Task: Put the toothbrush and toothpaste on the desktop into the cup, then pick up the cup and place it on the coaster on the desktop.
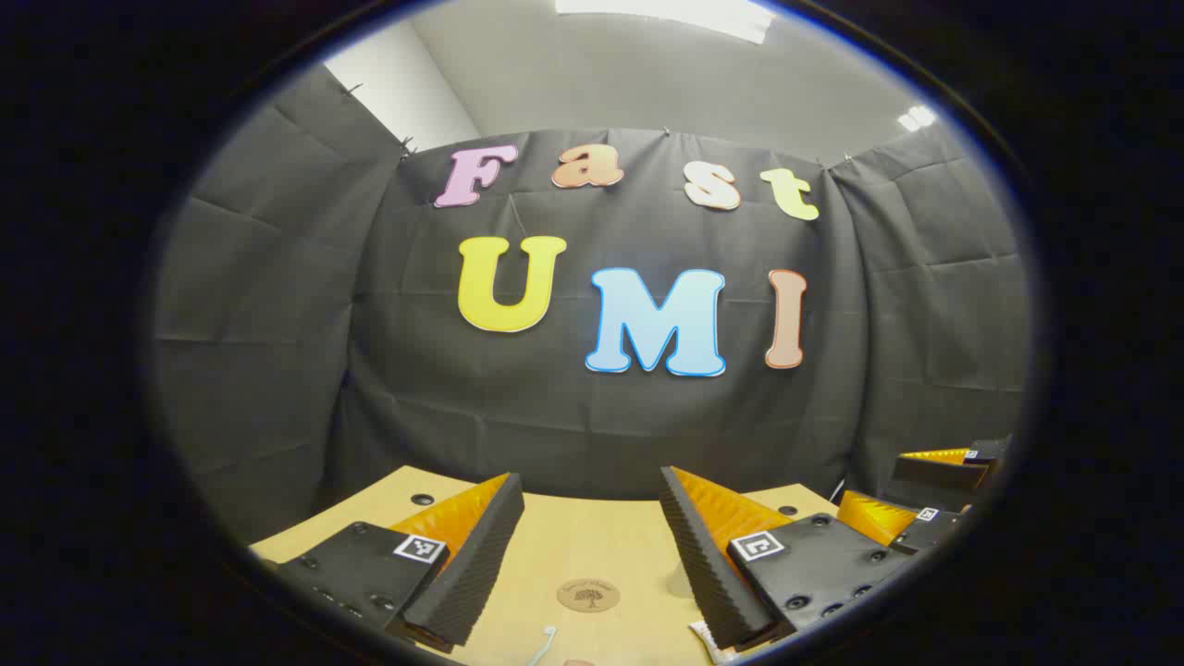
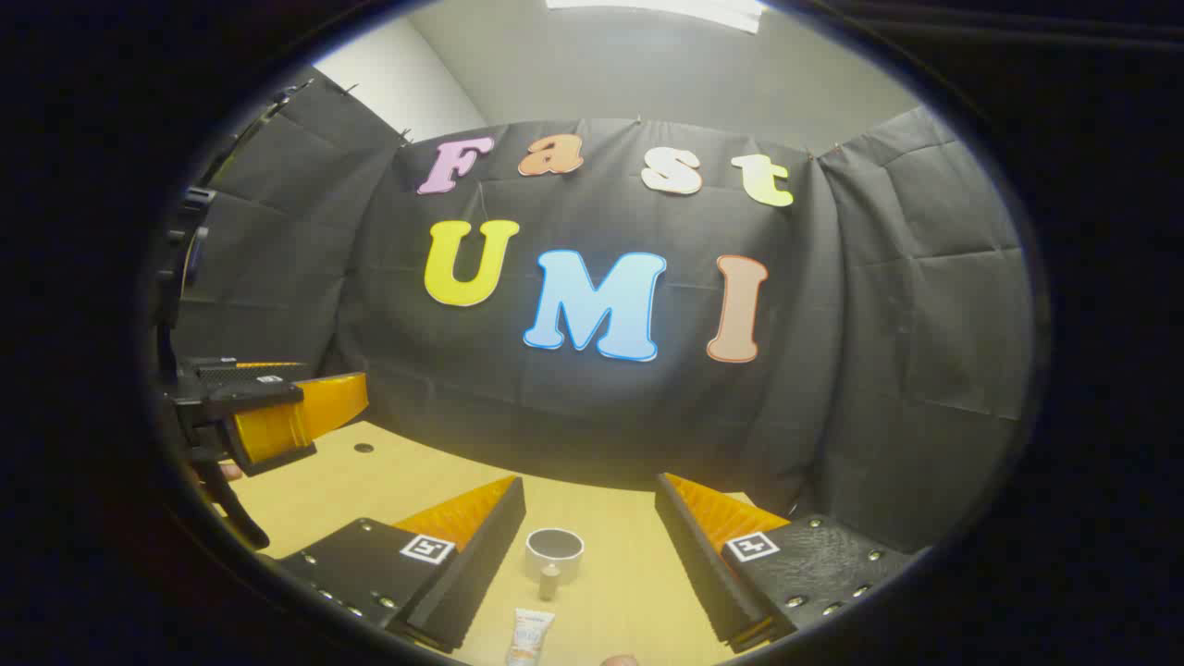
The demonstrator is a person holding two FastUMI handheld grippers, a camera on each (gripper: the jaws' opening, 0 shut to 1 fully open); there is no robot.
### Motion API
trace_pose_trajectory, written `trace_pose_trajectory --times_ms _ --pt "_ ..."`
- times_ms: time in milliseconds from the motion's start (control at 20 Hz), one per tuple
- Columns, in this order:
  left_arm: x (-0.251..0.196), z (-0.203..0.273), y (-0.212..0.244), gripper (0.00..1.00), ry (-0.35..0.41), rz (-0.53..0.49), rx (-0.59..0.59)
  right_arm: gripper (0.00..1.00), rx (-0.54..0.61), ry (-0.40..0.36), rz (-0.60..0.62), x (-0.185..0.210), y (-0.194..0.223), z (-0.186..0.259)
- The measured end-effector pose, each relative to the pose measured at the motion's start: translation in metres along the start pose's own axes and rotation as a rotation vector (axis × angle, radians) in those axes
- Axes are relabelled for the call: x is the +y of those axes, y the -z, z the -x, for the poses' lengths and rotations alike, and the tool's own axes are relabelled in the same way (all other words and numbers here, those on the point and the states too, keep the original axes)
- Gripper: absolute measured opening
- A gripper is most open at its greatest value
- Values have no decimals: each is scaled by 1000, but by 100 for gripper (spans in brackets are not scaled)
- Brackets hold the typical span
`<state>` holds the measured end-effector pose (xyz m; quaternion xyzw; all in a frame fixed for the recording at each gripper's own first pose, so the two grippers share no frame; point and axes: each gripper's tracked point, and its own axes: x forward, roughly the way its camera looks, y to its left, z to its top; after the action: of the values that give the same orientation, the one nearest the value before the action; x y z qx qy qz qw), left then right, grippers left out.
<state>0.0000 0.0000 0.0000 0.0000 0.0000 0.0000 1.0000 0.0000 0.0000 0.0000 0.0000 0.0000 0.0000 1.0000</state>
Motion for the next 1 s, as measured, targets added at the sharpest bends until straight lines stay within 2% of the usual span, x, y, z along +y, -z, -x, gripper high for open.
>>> trace_pose_trajectory --times_ms 100,200,250,350,550,600,700,750,1000 --pt "-1 4 -1 93 3 2 0 91 -3 5 15 0 0 3" --pt "0 6 -1 99 1 4 -2 91 -4 7 25 0 0 6" --pt "-2 6 -1 96 2 6 -2 91 -5 4 23 -1 0 6" --pt "-3 7 -1 99 1 6 0 93 -6 2 16 -1 -1 8" --pt "-4 7 2 94 2 0 12 93 -2 9 10 -4 -1 8" --pt "-4 5 2 99 1 -1 18 93 0 8 6 -4 -1 8" --pt "-4 4 5 99 -1 4 25 93 5 8 2 -5 0 6" --pt "-5 4 5 93 3 10 26 91 3 11 1 -5 0 7" --pt "-5 2 3 96 15 -2 14 91 -1 19 22 -7 1 3"
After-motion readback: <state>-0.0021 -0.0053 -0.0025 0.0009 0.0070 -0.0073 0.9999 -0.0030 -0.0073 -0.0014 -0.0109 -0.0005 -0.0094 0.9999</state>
